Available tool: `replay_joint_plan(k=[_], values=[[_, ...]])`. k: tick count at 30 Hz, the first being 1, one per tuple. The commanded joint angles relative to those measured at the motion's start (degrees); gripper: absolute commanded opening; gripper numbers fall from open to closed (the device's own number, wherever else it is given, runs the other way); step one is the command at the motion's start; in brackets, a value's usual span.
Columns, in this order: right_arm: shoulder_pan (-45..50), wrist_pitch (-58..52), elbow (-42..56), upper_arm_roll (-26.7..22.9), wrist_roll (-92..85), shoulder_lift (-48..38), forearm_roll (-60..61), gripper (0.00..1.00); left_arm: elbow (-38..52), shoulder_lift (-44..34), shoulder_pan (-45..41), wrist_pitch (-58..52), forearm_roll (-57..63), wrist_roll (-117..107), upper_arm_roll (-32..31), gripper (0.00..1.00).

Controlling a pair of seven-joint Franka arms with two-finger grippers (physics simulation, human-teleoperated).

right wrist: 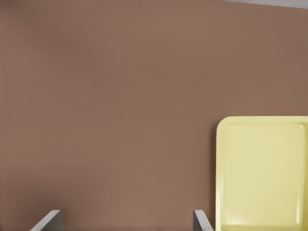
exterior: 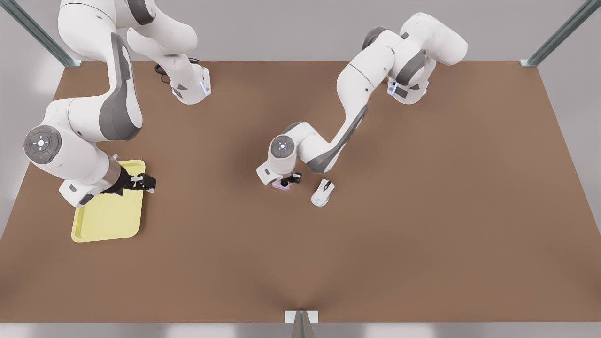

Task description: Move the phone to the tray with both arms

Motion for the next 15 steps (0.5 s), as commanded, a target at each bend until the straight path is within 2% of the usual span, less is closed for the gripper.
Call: replay_joint_plan(k=[1, 5, 7, 8, 12, 13, 14, 15], values=[[-0.1, 0.0, 0.0, 0.0, -0.2, -0.1, 0.0, 1.0, 3.6, 2.7, -1.4, -1.5, -0.2, -41.7, 0.1, 0.78], [-0.2, -0.1, 0.0, 0.0, -0.3, -0.1, 0.0, 1.0, 5.3, 5.6, -1.7, 2.0, -0.1, -41.5, 0.1, 0.79], [-0.2, -0.1, 0.0, 0.0, -0.4, -0.2, 0.0, 1.0, 5.2, 6.1, -2.0, 2.9, -0.2, -41.7, -0.1, 0.85], [-0.3, -0.1, 0.0, 0.0, -0.5, -0.1, 0.0, 1.0, 5.2, 6.4, -2.1, 3.1, -0.3, -41.5, -0.3, 0.98], [-0.1, -0.1, 0.0, 0.0, -0.3, -0.1, 0.0, 1.0, 5.0, 5.8, -2.4, 2.4, -0.3, -40.7, -0.1, 1.0], [-0.1, 0.0, 0.0, 0.0, -0.2, -0.1, 0.0, 1.0, 4.7, 2.4, -0.5, -1.6, -0.3, -36.7, -0.4, 1.0], [-0.1, -0.1, 0.0, 0.0, -0.2, -0.1, 0.0, 1.0, 4.7, -3.9, 3.9, -16.8, -1.8, -14.2, -0.4, 1.0], [-0.1, -0.1, 0.0, 0.0, -0.2, -0.1, 0.0, 1.0, 4.7, -9.3, 8.7, -25.8, -2.9, 2.7, -0.4, 1.0]])
